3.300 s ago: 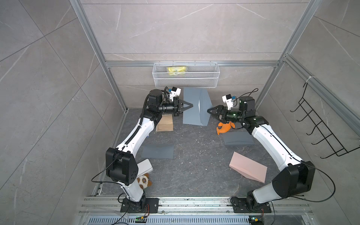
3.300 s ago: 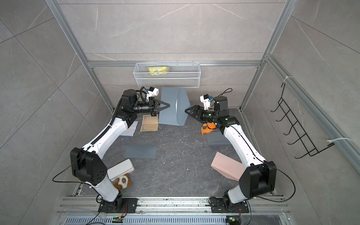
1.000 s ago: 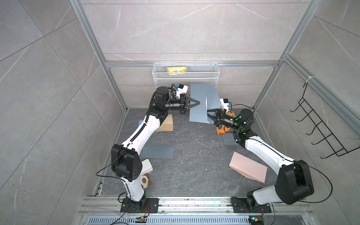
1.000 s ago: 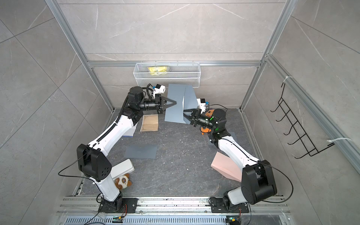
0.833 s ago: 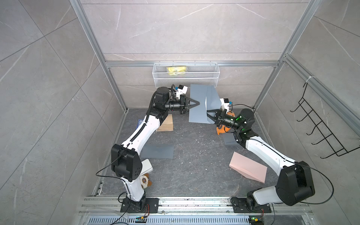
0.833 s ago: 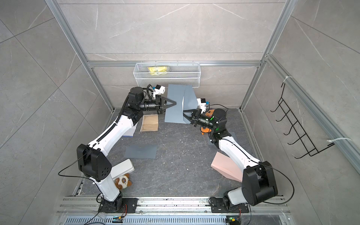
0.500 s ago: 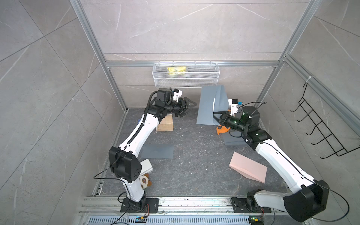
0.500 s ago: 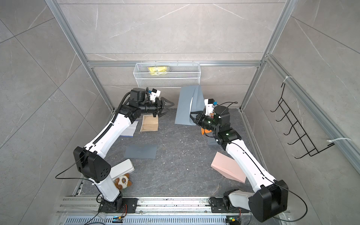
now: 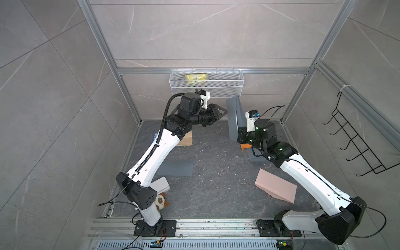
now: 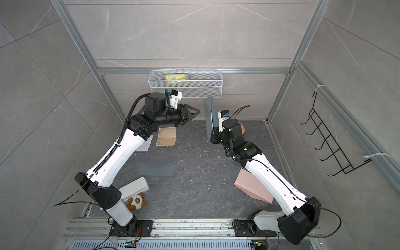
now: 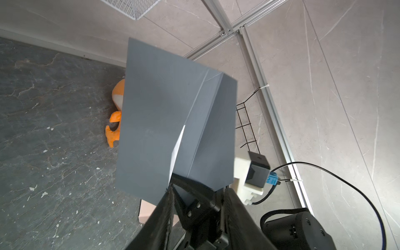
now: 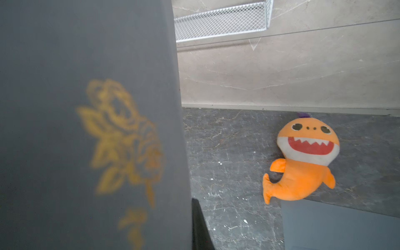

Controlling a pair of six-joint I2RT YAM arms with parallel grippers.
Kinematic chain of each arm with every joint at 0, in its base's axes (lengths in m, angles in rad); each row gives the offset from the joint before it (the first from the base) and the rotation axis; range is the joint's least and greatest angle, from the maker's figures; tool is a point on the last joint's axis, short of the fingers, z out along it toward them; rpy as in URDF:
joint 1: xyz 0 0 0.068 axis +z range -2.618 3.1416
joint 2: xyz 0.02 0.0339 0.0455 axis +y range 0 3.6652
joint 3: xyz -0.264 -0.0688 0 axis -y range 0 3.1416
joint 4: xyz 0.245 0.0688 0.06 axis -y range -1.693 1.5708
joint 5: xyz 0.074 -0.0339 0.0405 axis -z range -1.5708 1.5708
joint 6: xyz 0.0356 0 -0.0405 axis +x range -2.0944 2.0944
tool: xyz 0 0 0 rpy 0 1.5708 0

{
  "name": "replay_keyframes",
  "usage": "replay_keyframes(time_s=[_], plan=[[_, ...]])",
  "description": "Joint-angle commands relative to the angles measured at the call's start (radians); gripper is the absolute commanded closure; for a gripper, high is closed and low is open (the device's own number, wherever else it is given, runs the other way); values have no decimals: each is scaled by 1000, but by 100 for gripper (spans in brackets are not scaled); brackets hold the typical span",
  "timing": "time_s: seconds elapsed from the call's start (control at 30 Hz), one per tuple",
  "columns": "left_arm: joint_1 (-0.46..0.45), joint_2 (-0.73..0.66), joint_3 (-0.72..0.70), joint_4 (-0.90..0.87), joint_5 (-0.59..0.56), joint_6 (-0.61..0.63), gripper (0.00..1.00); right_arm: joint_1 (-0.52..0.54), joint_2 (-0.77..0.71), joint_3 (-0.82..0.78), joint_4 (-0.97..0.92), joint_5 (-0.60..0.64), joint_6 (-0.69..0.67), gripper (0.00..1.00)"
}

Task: Take the letter paper out of the envelope
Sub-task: Take out the letter paper from the envelope.

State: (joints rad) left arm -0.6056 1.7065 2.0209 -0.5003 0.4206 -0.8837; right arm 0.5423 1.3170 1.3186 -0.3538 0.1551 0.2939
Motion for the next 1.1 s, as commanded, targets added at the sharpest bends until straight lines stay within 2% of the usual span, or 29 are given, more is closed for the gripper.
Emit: replay_keyframes(time_s=[0.0,0.2,0.4,0.53,0.8,1.07], plan=[[6,33,40,25,-13,-4,60,23,18,45,-46,86,-41,100],[0,66,53,40,12,-25,60,66,45,71,-85,144,-52,100],[-5,83,43,89,35,-51,67,92,72,93,-110,153,-60,100],[-7,91,43,95,42,-50,75,97,93,117,-132,115,-54,100],[-8,109,37,92,53,-39,79,103,117,167,-176,50,-24,100],[-9,130,45,71,49,-18,82,119,109,176,-186,39,-18,100]])
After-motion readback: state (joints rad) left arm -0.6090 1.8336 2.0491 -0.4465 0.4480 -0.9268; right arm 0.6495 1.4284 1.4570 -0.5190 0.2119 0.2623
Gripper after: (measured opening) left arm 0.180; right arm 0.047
